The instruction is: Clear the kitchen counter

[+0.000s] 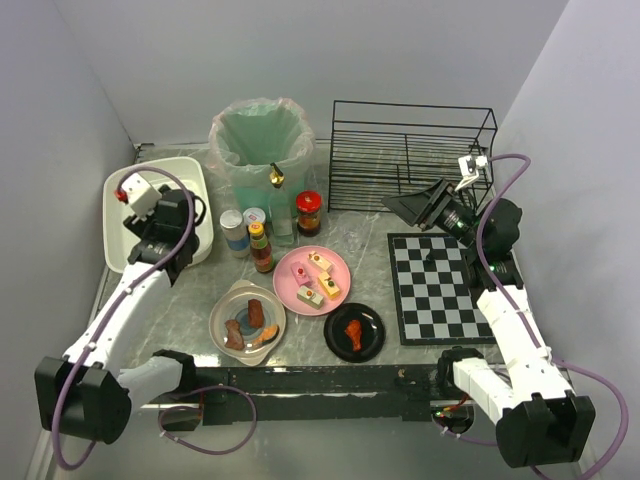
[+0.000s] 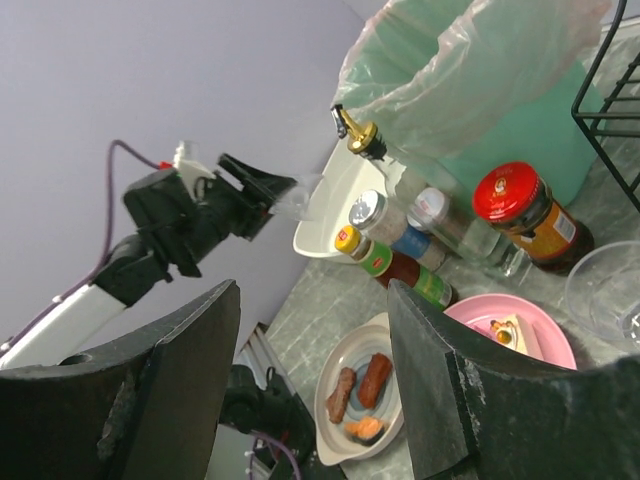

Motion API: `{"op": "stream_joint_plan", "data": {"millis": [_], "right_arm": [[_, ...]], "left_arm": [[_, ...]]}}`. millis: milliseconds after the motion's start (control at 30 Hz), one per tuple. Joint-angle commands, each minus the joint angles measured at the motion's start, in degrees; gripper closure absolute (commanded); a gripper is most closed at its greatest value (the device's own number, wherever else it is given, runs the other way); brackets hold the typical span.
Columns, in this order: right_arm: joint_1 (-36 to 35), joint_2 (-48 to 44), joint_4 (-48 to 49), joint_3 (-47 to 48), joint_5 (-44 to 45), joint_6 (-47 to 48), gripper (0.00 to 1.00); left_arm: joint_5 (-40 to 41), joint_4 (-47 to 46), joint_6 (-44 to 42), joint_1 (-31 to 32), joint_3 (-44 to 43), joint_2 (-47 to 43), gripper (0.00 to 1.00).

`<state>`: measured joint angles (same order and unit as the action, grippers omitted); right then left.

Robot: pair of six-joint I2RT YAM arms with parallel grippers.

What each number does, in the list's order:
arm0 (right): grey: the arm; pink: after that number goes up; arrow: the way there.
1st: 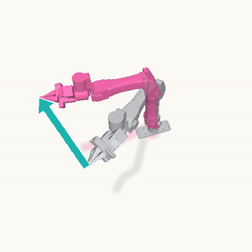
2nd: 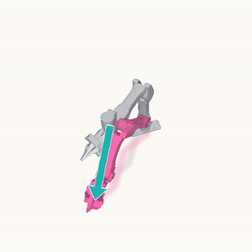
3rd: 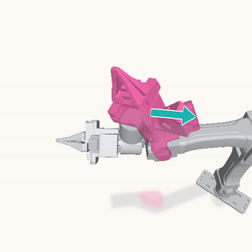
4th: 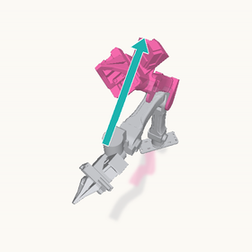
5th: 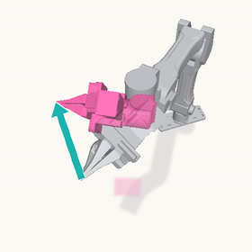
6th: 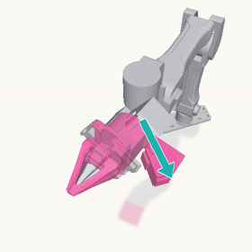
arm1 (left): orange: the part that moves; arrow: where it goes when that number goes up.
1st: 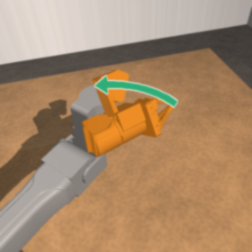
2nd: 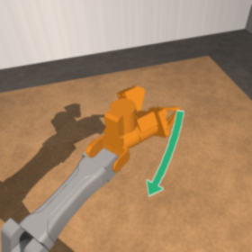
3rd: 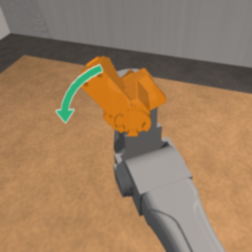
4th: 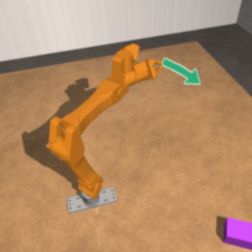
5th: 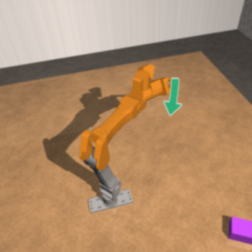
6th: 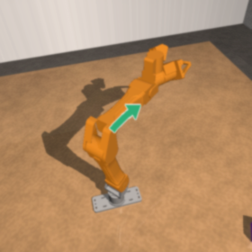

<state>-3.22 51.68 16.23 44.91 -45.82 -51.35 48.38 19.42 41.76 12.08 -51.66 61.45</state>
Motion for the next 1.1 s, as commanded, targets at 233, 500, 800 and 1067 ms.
{"op": "stream_joint_plan", "data": {"millis": [233, 500, 800, 1067], "right_arm": [[-0.03, -1.41, -1.20, -1.31, -1.90, 2.40, 0.33], [-0.03, -0.88, -1.02, -2.28, -1.73, 2.48, 0.33], [-0.03, 0.00, -1.46, -2.63, -1.55, 3.19, 0.33], [-0.12, 0.09, -2.87, -2.28, -1.20, 4.42, 0.33]], "left_arm": [[-3.38, -9.30, 2.72, -1.62, 5.60, 5.17, 0.99], [-3.12, -15.29, 2.10, -1.62, 9.12, 8.94, 0.99], [-1.62, -15.38, -0.10, -1.88, 5.61, 17.82, 0.93], [-5.93, -16.61, -0.71, -4.08, 5.17, 20.46, 0.76]]}}
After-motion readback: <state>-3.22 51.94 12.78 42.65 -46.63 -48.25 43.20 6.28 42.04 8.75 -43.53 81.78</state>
